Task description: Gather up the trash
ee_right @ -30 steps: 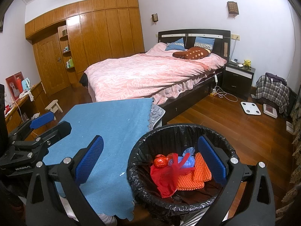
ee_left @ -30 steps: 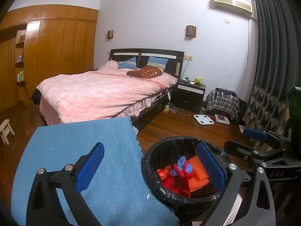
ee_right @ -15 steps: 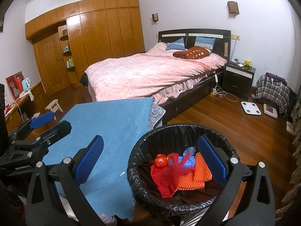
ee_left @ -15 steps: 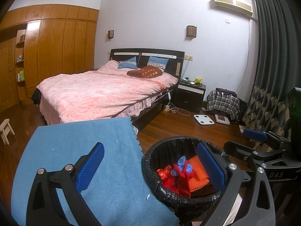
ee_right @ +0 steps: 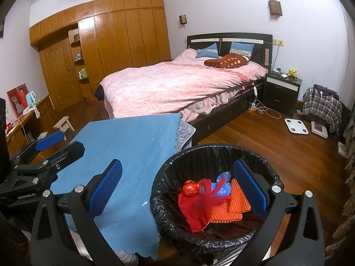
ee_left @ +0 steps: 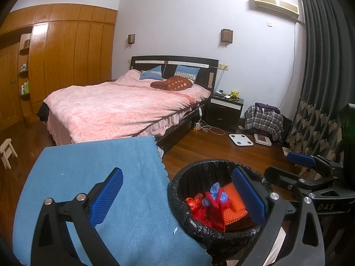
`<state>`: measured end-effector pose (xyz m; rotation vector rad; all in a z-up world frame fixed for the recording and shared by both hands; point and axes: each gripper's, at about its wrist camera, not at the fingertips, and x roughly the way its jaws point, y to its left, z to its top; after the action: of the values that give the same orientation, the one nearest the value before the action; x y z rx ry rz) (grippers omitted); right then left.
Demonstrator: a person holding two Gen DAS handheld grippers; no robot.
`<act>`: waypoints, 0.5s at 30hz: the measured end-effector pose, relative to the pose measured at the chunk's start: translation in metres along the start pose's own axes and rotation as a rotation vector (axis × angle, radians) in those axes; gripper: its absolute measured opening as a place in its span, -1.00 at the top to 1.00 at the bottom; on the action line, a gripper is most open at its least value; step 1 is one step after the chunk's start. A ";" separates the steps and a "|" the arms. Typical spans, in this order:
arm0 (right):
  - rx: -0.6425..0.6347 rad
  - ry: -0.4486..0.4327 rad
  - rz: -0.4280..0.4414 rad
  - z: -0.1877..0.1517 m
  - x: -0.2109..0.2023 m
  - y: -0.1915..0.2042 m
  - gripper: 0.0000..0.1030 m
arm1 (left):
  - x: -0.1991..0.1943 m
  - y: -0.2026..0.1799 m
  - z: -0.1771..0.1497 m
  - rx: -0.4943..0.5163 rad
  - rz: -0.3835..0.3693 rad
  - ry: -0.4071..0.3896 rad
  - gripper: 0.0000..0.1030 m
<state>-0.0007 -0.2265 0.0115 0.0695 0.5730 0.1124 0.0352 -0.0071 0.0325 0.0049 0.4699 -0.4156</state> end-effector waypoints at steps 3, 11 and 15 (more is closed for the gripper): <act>0.001 0.002 0.001 -0.002 0.001 0.001 -0.90 | 0.000 0.000 0.000 0.001 0.001 0.000 -0.88; 0.001 0.005 0.001 -0.007 0.004 0.001 -0.90 | -0.003 0.002 -0.001 -0.005 -0.001 0.005 -0.88; 0.002 0.005 0.001 -0.006 0.004 0.001 -0.90 | -0.004 0.003 -0.003 -0.004 -0.001 0.006 -0.88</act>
<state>-0.0011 -0.2249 0.0043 0.0710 0.5784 0.1128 0.0316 -0.0029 0.0313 0.0022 0.4763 -0.4156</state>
